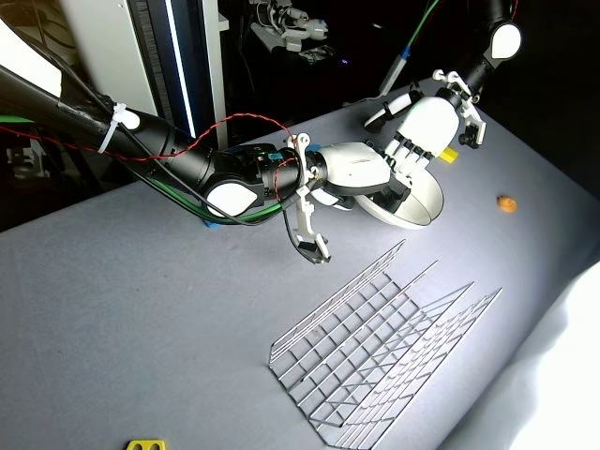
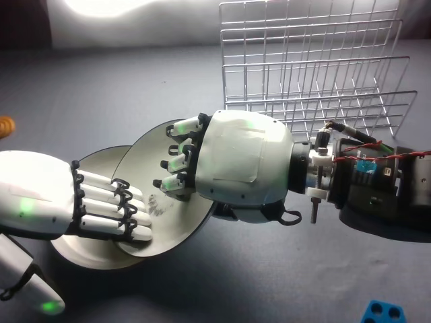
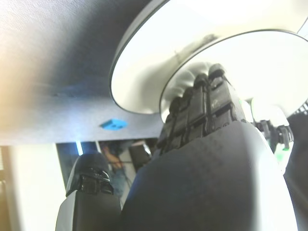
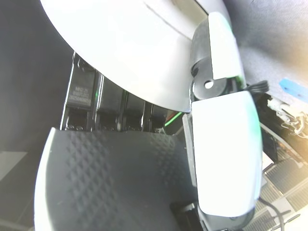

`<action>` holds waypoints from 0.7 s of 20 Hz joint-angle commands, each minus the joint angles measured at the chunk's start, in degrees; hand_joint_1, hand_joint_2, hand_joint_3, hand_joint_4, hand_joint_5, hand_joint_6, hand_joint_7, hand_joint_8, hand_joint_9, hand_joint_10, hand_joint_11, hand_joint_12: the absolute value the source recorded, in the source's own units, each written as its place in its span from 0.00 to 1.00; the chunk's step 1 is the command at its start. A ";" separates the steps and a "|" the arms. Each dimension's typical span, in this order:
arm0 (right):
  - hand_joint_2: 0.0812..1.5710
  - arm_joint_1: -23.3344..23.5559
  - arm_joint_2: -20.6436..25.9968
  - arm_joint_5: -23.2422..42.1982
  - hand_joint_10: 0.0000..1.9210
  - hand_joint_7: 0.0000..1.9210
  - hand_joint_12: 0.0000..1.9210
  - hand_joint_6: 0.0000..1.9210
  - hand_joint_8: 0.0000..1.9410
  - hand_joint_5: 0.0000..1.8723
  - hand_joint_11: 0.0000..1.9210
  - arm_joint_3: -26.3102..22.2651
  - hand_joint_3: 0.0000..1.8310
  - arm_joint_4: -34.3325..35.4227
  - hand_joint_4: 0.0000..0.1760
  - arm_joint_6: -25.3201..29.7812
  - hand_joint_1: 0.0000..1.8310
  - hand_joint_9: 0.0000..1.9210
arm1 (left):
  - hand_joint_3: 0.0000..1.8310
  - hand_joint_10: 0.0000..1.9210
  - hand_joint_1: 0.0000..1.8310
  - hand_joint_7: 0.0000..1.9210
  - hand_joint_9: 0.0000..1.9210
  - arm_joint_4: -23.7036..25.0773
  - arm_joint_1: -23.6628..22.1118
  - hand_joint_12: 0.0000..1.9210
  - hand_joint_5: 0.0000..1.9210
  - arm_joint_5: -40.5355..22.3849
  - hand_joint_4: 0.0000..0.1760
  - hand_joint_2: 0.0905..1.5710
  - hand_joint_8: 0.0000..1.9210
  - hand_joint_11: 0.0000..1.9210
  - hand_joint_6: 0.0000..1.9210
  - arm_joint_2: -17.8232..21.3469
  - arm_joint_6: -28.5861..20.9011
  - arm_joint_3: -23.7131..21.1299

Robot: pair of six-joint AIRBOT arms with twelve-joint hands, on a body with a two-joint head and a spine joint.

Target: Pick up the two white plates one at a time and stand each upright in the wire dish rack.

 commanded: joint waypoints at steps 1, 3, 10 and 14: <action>0.73 -0.15 0.07 4.94 0.26 0.46 0.70 0.62 0.56 0.47 0.30 -0.03 0.00 0.95 0.10 0.18 0.65 0.50 | 0.00 0.00 0.00 0.00 0.00 -2.94 -0.49 0.00 0.00 -2.67 0.00 0.71 0.00 0.00 0.00 0.49 -0.28 -0.12; 0.72 -0.12 -0.06 5.05 0.27 0.49 0.69 0.60 0.53 0.49 0.32 -0.04 0.00 0.95 0.13 0.18 0.66 0.52 | 0.00 0.00 0.00 0.00 0.00 -4.87 -0.95 0.00 0.00 -3.21 0.00 0.71 0.00 0.00 0.00 1.47 -0.30 -0.20; 0.72 0.02 -0.16 6.29 0.27 0.49 0.68 0.60 0.53 0.49 0.33 -0.06 0.00 0.95 0.14 0.22 0.66 0.52 | 0.00 0.00 0.00 0.00 0.00 -6.22 -5.38 0.00 0.00 -3.85 0.00 0.70 0.00 0.00 0.00 5.47 -1.35 -1.28; 0.72 1.03 0.04 7.73 0.26 0.49 0.67 0.60 0.53 0.48 0.32 -0.49 0.00 2.40 0.14 0.63 0.66 0.51 | 0.00 0.00 0.00 0.00 0.00 -4.77 -5.91 0.00 0.00 -3.74 0.00 0.70 0.00 0.00 0.00 7.74 -2.23 -1.27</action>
